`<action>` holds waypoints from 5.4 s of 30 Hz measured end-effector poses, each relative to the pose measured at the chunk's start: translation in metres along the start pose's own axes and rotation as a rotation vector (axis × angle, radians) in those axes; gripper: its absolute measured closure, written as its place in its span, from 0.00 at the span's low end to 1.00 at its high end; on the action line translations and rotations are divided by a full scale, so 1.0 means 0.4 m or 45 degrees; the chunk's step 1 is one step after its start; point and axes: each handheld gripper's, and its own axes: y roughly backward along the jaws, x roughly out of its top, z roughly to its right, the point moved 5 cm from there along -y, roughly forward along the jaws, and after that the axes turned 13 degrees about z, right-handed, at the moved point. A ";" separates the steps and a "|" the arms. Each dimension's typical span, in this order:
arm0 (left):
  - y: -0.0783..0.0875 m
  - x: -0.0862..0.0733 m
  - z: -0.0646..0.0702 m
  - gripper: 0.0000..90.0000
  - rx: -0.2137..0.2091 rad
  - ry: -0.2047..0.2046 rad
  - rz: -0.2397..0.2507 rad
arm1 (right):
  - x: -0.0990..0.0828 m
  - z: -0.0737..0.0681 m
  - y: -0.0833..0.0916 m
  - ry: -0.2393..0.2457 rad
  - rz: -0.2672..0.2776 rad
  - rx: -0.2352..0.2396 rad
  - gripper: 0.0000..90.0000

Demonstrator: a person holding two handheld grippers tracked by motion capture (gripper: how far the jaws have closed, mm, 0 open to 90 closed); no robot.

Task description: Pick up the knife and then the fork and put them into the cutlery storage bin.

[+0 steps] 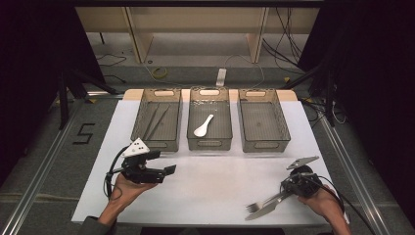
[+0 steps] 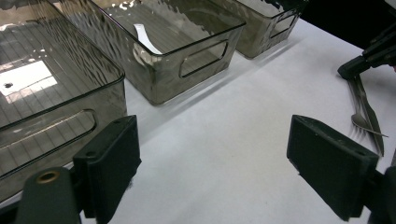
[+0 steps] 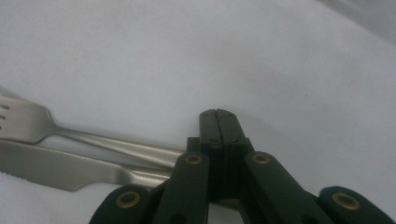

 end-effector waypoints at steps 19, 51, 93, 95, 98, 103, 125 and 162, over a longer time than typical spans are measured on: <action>-0.002 0.005 -0.001 0.19 -0.005 -0.003 0.020 | 0.003 -0.008 0.054 0.092 0.048 0.009 0.85; 0.004 0.012 0.003 0.19 -0.024 0.000 0.065 | -0.002 -0.055 0.070 0.353 -0.105 0.109 0.36; -0.002 0.009 0.007 0.19 -0.031 -0.009 0.049 | -0.037 -0.076 0.052 0.571 -0.372 0.199 0.64; -0.001 0.009 0.007 0.19 -0.031 -0.009 0.050 | -0.036 -0.077 0.051 0.591 -0.381 0.197 0.65; -0.001 0.009 0.006 0.19 -0.030 -0.007 0.051 | -0.038 -0.082 0.048 0.573 -0.417 0.226 0.74; -0.001 0.009 0.005 0.19 -0.031 -0.009 0.052 | -0.036 -0.082 0.048 0.582 -0.427 0.238 0.76; 0.000 0.010 0.005 0.19 -0.029 -0.014 0.052 | -0.035 -0.096 0.051 0.632 -0.453 0.275 0.89; 0.007 0.016 -0.002 0.19 -0.022 0.006 0.086 | 0.128 0.026 0.108 0.121 0.125 0.119 0.90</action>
